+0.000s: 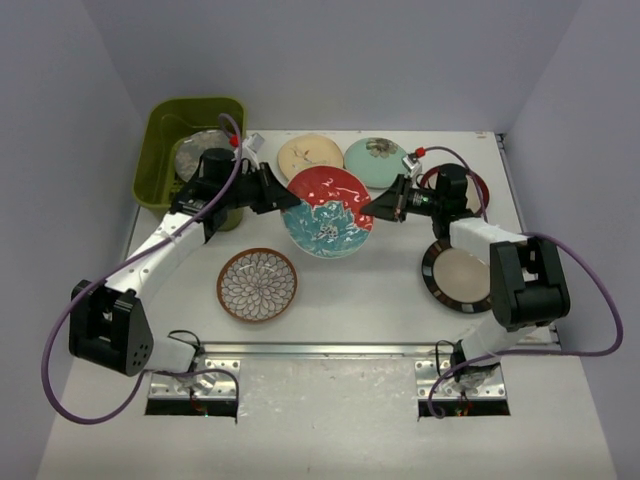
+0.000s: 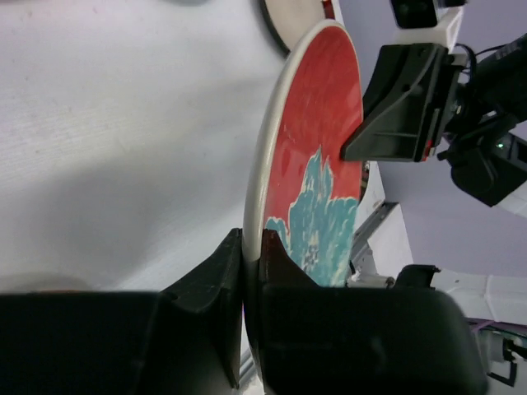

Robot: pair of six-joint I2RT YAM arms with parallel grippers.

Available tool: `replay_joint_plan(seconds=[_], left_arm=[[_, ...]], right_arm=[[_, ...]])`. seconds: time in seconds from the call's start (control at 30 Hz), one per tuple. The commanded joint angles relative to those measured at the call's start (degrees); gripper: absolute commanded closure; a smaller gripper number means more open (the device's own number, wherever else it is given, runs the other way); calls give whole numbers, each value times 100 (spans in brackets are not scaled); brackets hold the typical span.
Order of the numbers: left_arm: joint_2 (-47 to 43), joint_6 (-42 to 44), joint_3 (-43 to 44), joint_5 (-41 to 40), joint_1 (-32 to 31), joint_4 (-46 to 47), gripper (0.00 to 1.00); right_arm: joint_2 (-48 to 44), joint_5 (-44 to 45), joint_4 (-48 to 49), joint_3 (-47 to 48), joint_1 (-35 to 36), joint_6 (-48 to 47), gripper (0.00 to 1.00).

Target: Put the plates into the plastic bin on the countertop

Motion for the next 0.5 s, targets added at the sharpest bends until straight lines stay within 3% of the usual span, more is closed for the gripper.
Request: replay_joint_plan(seconds=[0.0, 0.07, 0.1, 0.17, 0.2, 0.37, 0.47], left_arm=[[-4, -199, 56, 530, -157, 767, 100], [-192, -429, 90, 151, -125, 859, 100], [-270, -572, 151, 10, -81, 970, 100], [-411, -882, 368, -184, 95, 1198, 100], [-438, -1061, 511, -243, 206, 1190, 100], [-432, -1724, 1088, -933, 1172, 672, 100], [-346, -2331, 1078, -1457, 2286, 800, 100]], right_arm=[[-170, -886, 1734, 228, 159, 1116, 96], [-195, -818, 1743, 191, 106, 1116, 76], [-213, -746, 1740, 133, 56, 1125, 60], [-230, -611, 1734, 10, -96, 1160, 18], [-225, -584, 1734, -37, -172, 1192, 4], [-247, -301, 1717, -725, -740, 1508, 1], [-383, -144, 1632, -1205, -1157, 1525, 1]])
